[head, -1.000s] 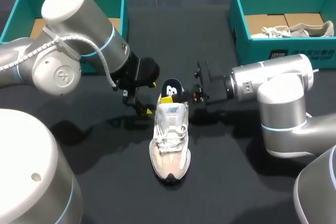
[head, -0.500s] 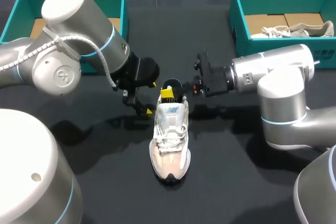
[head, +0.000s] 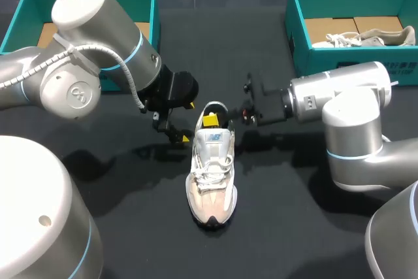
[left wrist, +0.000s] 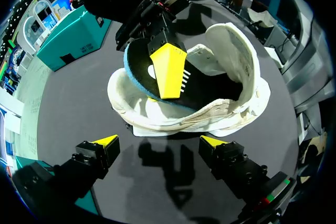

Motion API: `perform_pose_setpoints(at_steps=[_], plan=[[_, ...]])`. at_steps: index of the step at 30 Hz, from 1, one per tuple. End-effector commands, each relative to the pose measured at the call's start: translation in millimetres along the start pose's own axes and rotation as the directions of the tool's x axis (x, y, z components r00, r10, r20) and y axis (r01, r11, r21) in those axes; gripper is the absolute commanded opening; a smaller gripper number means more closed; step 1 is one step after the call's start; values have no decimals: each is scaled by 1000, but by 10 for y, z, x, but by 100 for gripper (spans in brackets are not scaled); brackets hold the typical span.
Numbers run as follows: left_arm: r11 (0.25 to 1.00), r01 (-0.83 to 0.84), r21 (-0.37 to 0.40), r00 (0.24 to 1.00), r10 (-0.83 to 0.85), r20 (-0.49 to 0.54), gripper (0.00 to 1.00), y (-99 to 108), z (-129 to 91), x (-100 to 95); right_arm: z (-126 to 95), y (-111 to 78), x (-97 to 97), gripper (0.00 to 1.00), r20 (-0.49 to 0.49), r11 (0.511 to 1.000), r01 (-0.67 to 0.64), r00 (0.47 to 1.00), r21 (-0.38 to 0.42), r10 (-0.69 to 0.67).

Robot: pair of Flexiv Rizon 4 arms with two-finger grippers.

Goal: Take the shoe out of the shoebox, open the shoe tongue, remove and reinsert the insole, then place the shoe into the shoebox

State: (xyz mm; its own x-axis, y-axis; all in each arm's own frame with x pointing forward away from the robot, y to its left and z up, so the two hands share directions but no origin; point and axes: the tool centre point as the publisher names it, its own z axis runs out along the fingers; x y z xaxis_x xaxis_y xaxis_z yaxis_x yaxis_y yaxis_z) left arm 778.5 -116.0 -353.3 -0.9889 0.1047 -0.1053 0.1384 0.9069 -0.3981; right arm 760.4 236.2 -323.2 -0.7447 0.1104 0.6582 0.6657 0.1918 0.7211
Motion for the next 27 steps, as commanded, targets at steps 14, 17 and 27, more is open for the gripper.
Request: perform_pose_setpoints(at_steps=[14, 17, 27], plan=[[1000, 0, -3, 1000, 0, 2, 100, -3, 4, 6, 109, -131, 36, 26, 18, 998, -40, 999, 51, 39], [1000, 0, -3, 1000, 0, 2, 100, -3, 4, 6, 86, -48, 65, 37, 31, 999, -2, 1000, 55, 0], [1000, 0, -3, 1000, 0, 2, 100, -3, 4, 6, -29, 102, 103, 37, 87, 997, 59, 994, 58, -64]])
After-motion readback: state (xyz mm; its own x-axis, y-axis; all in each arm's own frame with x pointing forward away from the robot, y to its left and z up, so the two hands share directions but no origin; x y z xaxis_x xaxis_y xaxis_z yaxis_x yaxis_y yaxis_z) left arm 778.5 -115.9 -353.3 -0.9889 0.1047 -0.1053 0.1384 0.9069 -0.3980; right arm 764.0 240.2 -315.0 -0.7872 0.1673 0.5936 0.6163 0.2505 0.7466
